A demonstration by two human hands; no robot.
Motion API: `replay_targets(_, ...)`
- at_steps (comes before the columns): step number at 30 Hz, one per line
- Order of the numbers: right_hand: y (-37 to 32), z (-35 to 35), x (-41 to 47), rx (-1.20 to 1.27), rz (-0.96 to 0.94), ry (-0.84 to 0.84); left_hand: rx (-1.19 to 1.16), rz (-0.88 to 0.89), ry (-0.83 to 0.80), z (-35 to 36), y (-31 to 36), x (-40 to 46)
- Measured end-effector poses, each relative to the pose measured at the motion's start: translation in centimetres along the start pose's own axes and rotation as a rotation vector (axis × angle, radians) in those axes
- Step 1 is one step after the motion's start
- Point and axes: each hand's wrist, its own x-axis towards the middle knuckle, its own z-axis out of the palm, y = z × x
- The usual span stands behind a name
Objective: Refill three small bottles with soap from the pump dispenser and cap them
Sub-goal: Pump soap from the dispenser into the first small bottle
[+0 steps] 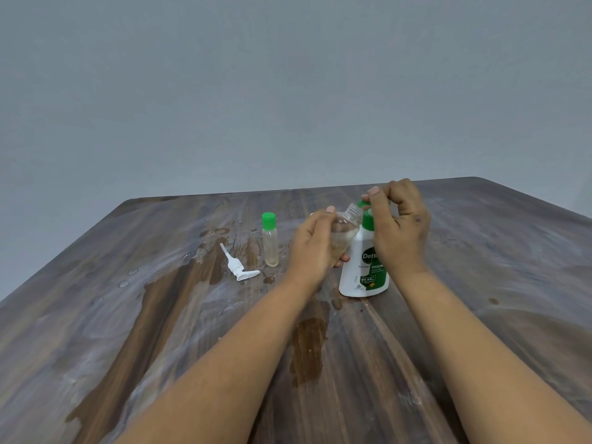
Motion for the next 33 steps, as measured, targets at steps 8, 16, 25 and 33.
replay_targets(8,-0.18,-0.14,0.11,0.039,0.021,0.016,0.011,0.001,-0.004,-0.05,-0.22,0.19)
replay_targets(16,-0.18,-0.27,0.24,0.014,0.006,-0.021,0.006,0.006,-0.003,-0.06,-0.31,0.18)
replay_targets(25,-0.43,-0.42,0.15,0.04,0.054,-0.016,-0.002,-0.009,-0.003,0.0,-0.37,0.23)
replay_targets(33,-0.41,-0.42,0.05,0.005,0.0,-0.019,-0.003,0.0,-0.009,-0.1,-0.32,0.21)
